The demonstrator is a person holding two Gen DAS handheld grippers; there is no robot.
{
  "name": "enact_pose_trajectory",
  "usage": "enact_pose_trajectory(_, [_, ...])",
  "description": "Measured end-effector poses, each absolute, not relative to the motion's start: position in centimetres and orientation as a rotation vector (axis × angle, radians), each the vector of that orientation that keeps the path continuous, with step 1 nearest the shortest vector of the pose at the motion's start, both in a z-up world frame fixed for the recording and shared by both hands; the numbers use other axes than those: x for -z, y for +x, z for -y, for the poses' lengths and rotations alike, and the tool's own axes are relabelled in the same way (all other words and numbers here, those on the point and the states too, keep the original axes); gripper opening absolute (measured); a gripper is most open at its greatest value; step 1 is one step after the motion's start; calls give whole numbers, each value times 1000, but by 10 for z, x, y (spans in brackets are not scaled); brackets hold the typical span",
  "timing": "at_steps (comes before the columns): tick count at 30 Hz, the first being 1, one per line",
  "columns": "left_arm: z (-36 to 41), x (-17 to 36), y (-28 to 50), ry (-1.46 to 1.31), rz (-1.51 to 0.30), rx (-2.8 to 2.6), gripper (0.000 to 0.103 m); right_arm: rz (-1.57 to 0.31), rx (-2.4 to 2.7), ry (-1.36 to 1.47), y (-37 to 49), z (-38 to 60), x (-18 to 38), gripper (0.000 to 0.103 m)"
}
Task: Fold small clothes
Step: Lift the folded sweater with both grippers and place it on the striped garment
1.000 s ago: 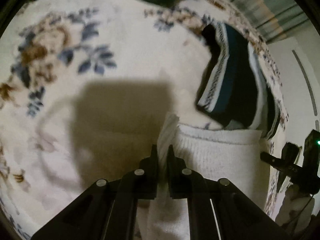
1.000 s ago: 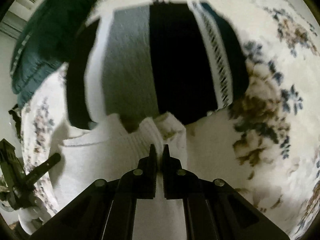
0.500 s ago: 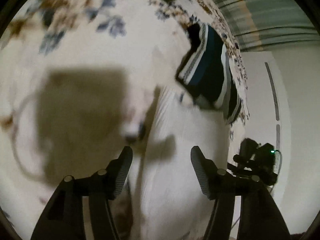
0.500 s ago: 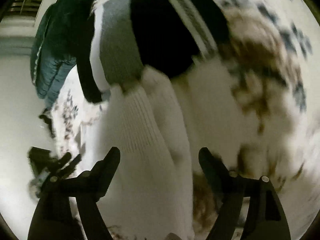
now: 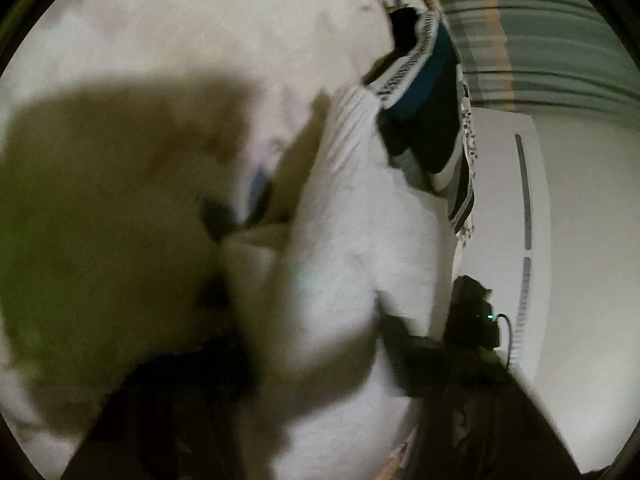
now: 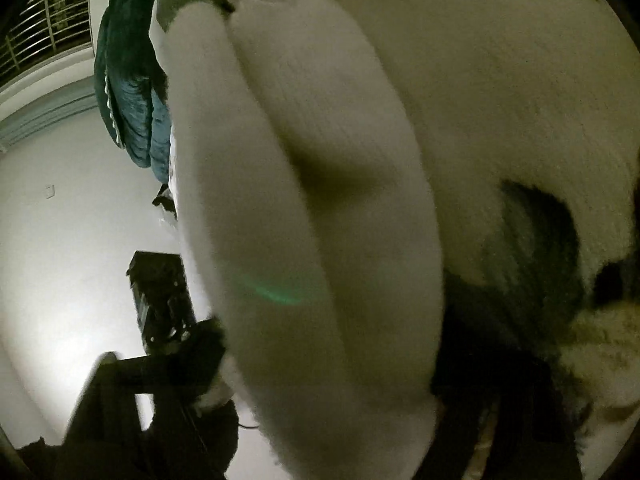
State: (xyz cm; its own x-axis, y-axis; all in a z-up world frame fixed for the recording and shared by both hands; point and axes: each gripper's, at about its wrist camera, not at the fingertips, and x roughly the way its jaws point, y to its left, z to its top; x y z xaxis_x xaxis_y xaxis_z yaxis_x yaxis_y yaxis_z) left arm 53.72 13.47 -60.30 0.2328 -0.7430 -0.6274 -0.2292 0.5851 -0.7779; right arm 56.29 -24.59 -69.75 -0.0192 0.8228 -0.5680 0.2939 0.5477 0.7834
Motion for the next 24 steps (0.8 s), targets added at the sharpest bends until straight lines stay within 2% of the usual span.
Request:
enact_pose_trajectory(1, [-134,594,537,-911,-1307,433,29,-1575,-540,965,562,245,694,52])
enact_pose_trajectory(4, [-127,567,537,-871,-1279,439,27,-1529,-518,915,555,245,674,44])
enact_pose_trajectory(11, [-111,485,554,-771,-1210,475,27,-1421,-526,832,552,244,599,42])
enact_pose_trajectory(16, [-93,431,603,-718,-1138,486,28,-1329,-558,793,582,267,526,42])
enact_pose_trajectory(21, [-74,418,675,-642,-1080,484,28,-1242,-542,733,648,281,483,42])
enact_pose_trajectory(24, [-58,429,729,-586,-1067,473,28,-1204,-518,719,697,294,485,42])
